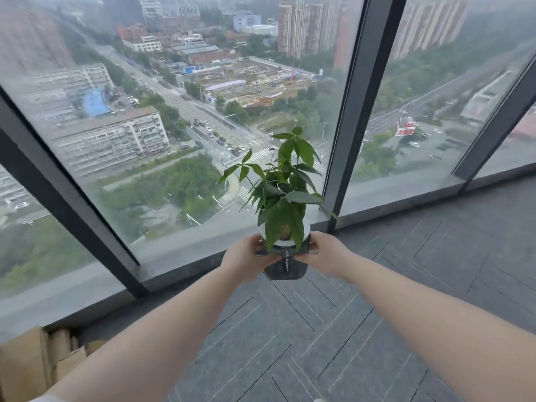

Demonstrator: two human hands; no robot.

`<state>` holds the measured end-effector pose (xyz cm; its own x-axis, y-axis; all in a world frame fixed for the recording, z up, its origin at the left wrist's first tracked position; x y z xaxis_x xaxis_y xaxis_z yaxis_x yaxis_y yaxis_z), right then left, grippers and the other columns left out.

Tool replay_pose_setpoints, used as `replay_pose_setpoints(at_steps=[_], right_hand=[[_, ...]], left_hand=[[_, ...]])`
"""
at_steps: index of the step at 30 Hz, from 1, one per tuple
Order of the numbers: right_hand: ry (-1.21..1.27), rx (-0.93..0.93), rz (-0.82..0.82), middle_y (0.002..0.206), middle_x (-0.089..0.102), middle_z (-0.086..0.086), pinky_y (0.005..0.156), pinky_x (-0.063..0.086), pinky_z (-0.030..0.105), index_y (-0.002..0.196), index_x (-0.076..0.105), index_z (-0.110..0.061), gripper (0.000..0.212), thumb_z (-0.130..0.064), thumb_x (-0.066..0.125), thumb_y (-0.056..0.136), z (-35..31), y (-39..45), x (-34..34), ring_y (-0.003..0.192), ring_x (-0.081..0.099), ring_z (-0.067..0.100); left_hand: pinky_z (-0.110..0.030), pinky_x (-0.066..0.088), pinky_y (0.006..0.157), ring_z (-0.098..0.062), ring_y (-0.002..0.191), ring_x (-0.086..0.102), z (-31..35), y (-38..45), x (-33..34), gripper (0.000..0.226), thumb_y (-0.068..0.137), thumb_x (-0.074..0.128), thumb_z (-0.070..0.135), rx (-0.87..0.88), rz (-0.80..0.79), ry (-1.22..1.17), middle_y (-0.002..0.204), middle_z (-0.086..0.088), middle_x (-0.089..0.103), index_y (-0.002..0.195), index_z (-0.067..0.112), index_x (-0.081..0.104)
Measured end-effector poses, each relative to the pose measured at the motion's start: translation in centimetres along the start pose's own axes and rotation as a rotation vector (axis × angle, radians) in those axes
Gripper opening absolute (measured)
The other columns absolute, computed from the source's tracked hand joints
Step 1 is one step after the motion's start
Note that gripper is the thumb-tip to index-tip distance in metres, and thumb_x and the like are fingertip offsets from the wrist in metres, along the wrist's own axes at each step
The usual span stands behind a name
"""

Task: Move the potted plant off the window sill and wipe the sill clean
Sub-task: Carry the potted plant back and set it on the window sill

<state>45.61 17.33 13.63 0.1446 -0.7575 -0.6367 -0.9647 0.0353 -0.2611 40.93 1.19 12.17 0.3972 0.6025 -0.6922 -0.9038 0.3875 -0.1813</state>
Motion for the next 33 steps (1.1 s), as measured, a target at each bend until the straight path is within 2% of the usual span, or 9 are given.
replay_pose_setpoints(at_steps=[5,8,10,14,19,22,24,28,33], right_hand=[[-0.036,-0.022,-0.073,0.102,0.065,-0.002,0.088,0.049,0.031,0.09,0.057,-0.026,0.015,-0.027,0.071,0.085,1.4,11.1,-1.8,0.098,0.061,0.019],[-0.03,-0.038,-0.104,0.111,0.068,0.0,0.087,0.048,0.029,0.108,0.061,-0.02,0.028,-0.029,0.071,0.085,2.5,18.4,-2.9,0.103,0.063,0.02],[-0.028,-0.033,-0.122,0.114,0.067,0.001,0.086,0.046,0.027,0.115,0.06,-0.017,0.033,-0.029,0.07,0.085,3.2,23.2,-3.8,0.103,0.061,0.02],[0.0,-0.017,-0.16,0.109,0.064,-0.002,0.086,0.044,0.028,0.11,0.058,-0.02,0.028,-0.029,0.07,0.086,4.9,31.5,-5.2,0.101,0.058,0.017],[-0.008,0.023,-0.193,0.115,0.066,0.001,0.095,0.048,0.036,0.109,0.059,-0.02,0.027,-0.028,0.069,0.086,7.2,39.7,-6.3,0.108,0.06,0.021],[-0.042,0.058,-0.193,0.12,0.065,0.001,0.096,0.047,0.035,0.115,0.059,-0.018,0.033,-0.03,0.069,0.086,8.6,44.0,-6.8,0.11,0.059,0.021],[-0.045,0.082,-0.183,0.119,0.064,0.001,0.089,0.046,0.03,0.115,0.058,-0.019,0.032,-0.031,0.068,0.087,9.7,46.4,-7.1,0.103,0.059,0.019],[-0.024,0.088,-0.157,0.108,0.06,-0.003,0.083,0.043,0.027,0.088,0.049,-0.032,0.02,-0.026,0.068,0.088,13.0,51.8,-6.8,0.097,0.058,0.017],[0.005,0.087,-0.175,0.109,0.063,-0.001,0.088,0.046,0.029,0.092,0.049,-0.029,0.021,-0.024,0.069,0.087,18.4,57.7,-3.7,0.103,0.061,0.02]], left_hand=[[-0.029,0.049,0.083,-0.016,0.099,0.063,-1.4,10.3,-0.6,0.04,0.081,0.069,0.045,-0.039,-0.007,0.033,0.111,0.01,0.068,0.116,0.029,0.062],[-0.024,0.043,0.078,-0.018,0.103,0.063,-2.5,16.6,-1.1,0.04,0.083,0.067,0.045,-0.098,0.007,0.056,0.117,0.008,0.067,0.118,0.027,0.061],[-0.027,0.046,0.08,-0.019,0.103,0.064,-3.2,21.2,-1.4,0.042,0.083,0.065,0.048,-0.134,0.002,0.068,0.12,0.008,0.067,0.12,0.028,0.06],[-0.037,0.051,0.09,-0.022,0.105,0.065,-4.2,29.5,-1.3,0.045,0.084,0.066,0.046,-0.16,0.0,0.04,0.123,0.007,0.065,0.124,0.028,0.057],[-0.04,0.052,0.088,-0.022,0.104,0.065,-5.9,37.8,-0.4,0.047,0.082,0.066,0.049,-0.164,-0.027,0.002,0.121,0.008,0.067,0.123,0.029,0.059],[-0.034,0.051,0.086,-0.02,0.106,0.064,-7.4,42.8,0.4,0.047,0.081,0.066,0.051,-0.161,-0.047,0.002,0.122,0.009,0.066,0.123,0.029,0.059],[-0.029,0.048,0.084,-0.02,0.107,0.063,-8.3,45.8,1.2,0.048,0.082,0.067,0.05,-0.154,-0.066,-0.006,0.123,0.009,0.066,0.124,0.028,0.059],[-0.031,0.05,0.086,-0.02,0.106,0.064,-10.2,51.6,3.3,0.044,0.083,0.065,0.05,-0.137,-0.069,-0.013,0.121,0.011,0.066,0.122,0.029,0.06],[-0.026,0.044,0.078,-0.02,0.102,0.065,-14.3,56.5,7.3,0.039,0.086,0.065,0.043,-0.153,-0.079,-0.001,0.12,0.009,0.067,0.122,0.029,0.061]])
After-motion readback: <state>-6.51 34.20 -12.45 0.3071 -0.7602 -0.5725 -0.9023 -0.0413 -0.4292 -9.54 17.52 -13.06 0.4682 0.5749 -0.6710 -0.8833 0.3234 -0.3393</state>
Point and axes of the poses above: each hand's wrist, its own y-axis towards the middle knuckle, its own x-axis out of the palm, z = x × y, the point moved 8 cm from there along y, towards the middle knuckle
